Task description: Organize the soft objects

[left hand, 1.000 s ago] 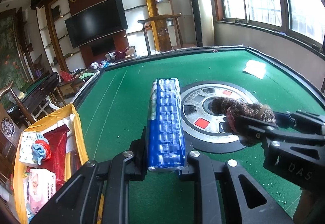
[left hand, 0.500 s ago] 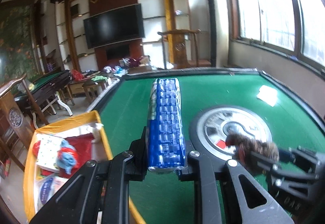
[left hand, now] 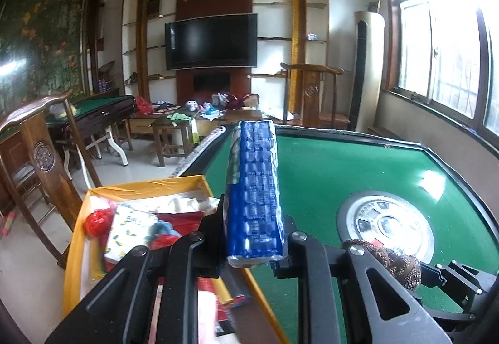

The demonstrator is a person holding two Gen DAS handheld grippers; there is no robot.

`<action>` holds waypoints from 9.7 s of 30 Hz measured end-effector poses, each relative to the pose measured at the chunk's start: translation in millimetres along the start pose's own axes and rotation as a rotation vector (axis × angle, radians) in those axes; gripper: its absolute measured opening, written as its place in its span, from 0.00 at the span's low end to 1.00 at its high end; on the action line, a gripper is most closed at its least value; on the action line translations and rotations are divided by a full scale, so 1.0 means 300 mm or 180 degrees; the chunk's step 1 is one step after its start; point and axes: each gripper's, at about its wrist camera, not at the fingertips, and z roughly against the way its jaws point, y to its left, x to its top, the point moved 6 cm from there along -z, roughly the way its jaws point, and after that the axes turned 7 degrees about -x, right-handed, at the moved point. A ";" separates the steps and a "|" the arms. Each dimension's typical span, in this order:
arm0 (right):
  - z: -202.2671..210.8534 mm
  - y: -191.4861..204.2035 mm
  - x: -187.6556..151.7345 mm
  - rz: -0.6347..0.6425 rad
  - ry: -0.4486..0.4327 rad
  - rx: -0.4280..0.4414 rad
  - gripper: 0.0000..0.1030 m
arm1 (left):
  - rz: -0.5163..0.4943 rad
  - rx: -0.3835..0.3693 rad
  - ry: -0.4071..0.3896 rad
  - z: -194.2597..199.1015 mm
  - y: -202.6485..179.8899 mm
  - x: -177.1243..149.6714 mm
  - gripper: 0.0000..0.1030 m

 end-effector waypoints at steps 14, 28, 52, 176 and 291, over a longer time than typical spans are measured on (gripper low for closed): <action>-0.044 0.251 0.028 0.0339 0.0048 0.0184 0.44 | 0.0625 0.0082 -0.0087 0.032 0.257 -0.034 0.19; -0.136 0.409 0.035 0.0497 0.0210 0.0371 0.44 | 0.0732 0.0349 0.0208 0.024 0.405 -0.139 0.19; -0.380 0.567 0.087 0.0597 0.0496 0.0462 0.45 | 0.0526 0.0563 0.0558 -0.031 0.406 -0.186 0.20; 0.062 0.180 -0.214 0.0462 0.0016 0.0717 0.58 | 0.0340 0.1204 0.0530 0.231 0.248 -0.271 0.79; 0.149 0.043 -0.178 0.0389 -0.0373 -0.0018 0.58 | 0.0060 0.1366 0.0445 0.224 0.194 -0.311 0.79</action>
